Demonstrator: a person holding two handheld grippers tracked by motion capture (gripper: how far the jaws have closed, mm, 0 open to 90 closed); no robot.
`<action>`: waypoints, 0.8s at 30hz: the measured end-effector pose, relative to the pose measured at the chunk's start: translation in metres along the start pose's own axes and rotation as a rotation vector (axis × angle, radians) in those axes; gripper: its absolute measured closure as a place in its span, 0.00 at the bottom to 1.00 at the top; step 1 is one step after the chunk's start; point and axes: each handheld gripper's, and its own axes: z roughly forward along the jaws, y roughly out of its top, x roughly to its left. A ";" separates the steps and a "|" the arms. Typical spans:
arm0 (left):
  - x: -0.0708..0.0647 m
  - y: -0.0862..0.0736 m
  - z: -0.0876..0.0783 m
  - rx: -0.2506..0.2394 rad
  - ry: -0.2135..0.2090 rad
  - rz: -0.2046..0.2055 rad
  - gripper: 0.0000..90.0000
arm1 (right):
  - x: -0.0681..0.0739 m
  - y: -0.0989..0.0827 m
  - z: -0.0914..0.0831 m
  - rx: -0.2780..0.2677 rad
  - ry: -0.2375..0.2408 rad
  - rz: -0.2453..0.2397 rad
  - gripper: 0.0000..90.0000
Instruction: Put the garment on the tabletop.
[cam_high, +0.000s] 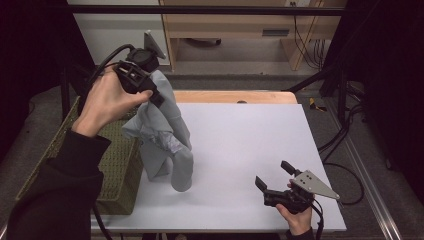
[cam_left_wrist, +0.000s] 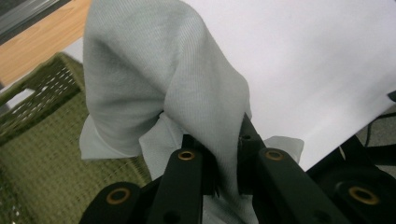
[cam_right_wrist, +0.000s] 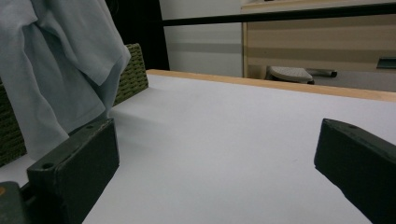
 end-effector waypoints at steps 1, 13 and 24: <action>-0.005 0.003 0.000 0.000 -0.003 0.010 0.92 | 0.000 0.000 -0.001 0.001 0.000 -0.002 0.00; -0.046 0.023 0.009 0.003 -0.039 0.106 0.92 | 0.000 0.002 -0.004 -0.013 0.011 0.003 0.00; -0.070 0.035 0.028 0.029 -0.069 0.184 0.92 | 0.000 0.004 -0.005 -0.017 0.013 0.011 0.00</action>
